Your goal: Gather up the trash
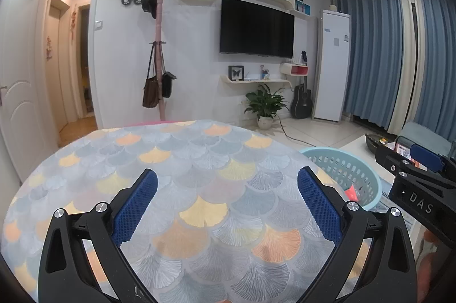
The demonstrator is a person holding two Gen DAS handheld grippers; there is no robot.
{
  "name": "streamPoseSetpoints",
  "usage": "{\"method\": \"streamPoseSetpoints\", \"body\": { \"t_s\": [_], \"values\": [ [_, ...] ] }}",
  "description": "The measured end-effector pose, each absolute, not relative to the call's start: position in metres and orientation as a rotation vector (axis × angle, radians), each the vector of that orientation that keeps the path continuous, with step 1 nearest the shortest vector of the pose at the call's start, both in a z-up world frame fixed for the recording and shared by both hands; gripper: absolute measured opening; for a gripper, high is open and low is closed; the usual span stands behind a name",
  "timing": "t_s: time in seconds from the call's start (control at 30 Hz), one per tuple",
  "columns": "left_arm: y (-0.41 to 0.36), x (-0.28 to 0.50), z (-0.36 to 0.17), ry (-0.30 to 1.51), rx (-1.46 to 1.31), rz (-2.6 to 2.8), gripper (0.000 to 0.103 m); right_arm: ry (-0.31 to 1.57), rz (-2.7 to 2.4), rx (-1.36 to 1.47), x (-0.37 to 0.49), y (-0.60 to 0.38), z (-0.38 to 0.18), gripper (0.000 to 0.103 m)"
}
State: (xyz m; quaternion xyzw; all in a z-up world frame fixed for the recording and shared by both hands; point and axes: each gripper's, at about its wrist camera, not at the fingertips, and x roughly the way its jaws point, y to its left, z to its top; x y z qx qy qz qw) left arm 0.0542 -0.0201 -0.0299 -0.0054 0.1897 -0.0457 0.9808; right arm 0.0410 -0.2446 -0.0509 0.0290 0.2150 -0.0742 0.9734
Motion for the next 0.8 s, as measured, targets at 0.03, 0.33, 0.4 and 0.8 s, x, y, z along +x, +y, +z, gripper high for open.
{"method": "streamPoseSetpoints", "body": {
  "t_s": [0.03, 0.33, 0.4, 0.8],
  "values": [
    [-0.0186, 0.0548, -0.0297, 0.383, -0.013, -0.092, 0.096, 0.434, -0.15, 0.056, 0.0409, -0.2439, -0.0509, 0.067],
    [-0.0176, 0.0559, -0.0303, 0.378, -0.01, -0.089, 0.096, 0.443, -0.145, 0.047, 0.0404, -0.2392, -0.05, 0.067],
    [-0.0167, 0.0559, -0.0299, 0.379, -0.01, -0.089, 0.096, 0.444, -0.143, 0.046, 0.0404, -0.239, -0.0498, 0.067],
    [-0.0148, 0.0579, -0.0303, 0.383, -0.016, -0.088, 0.096, 0.456, -0.138, 0.045, 0.0421, -0.2385, -0.0513, 0.067]
  ]
}}
